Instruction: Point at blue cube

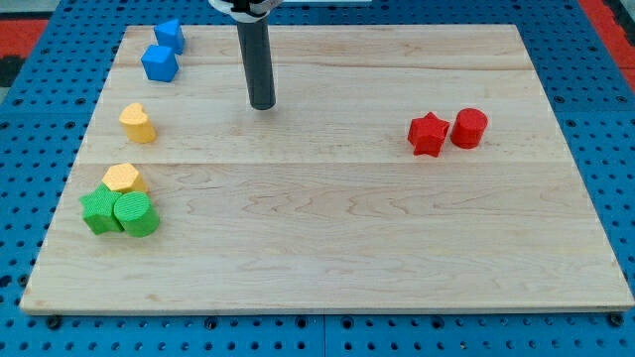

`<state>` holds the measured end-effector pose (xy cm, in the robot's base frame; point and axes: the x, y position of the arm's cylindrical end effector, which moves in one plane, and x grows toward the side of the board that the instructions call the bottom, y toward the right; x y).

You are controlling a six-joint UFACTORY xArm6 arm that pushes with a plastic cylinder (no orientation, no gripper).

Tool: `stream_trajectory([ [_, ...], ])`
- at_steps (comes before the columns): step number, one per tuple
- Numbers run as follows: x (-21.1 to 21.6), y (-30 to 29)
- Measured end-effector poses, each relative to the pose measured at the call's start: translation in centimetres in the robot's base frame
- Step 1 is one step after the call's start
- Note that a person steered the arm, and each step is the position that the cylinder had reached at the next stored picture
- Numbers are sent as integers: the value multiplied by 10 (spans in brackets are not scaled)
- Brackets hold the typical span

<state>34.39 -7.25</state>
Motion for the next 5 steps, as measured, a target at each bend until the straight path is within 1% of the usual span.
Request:
stream_trajectory([
  [1, -2, 10],
  [4, 0, 5],
  [5, 0, -51],
])
